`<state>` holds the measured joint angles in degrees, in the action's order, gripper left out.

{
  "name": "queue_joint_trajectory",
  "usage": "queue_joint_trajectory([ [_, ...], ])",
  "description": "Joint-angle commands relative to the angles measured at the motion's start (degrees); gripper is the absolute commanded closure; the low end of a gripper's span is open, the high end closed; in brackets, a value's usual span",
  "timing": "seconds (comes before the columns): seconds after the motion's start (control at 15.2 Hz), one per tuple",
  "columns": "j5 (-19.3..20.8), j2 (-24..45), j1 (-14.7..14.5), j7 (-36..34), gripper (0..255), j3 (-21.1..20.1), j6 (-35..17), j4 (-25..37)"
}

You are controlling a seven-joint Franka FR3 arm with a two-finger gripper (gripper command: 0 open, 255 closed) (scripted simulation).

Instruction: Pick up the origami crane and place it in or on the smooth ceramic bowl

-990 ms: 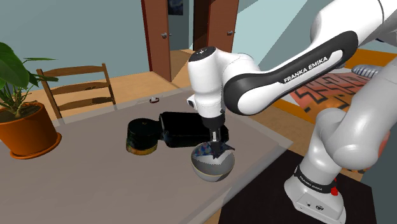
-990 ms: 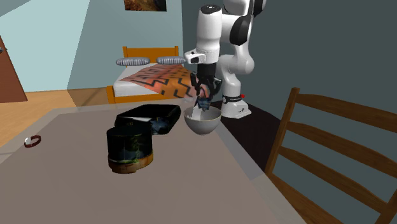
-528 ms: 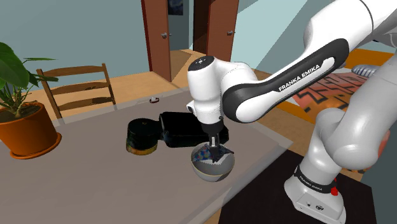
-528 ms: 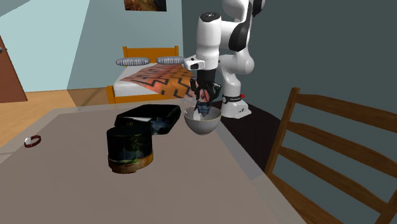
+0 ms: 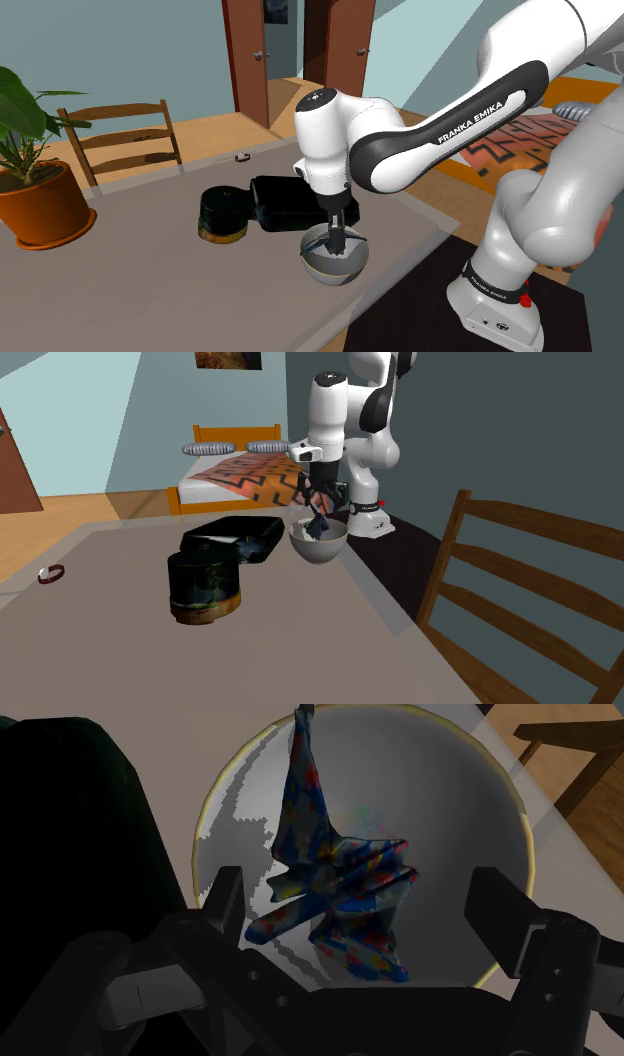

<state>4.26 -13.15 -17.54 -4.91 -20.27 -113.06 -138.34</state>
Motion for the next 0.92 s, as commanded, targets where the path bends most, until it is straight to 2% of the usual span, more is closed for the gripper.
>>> queue_joint_trajectory([
  [0.0,0.00,0.00,0.00,0.00,0,0.00,0.00,0.00],
  [0.07,0.00,0.00,0.00,0.00,0,0.00,0.00,0.00],
  [0.33,-0.72,-1.21,-0.34,0.46,0,-0.13,7.51,6.37],
  [0.86,-0.72,-1.21,-0.34,0.46,0,-0.13,7.51,6.37],
])
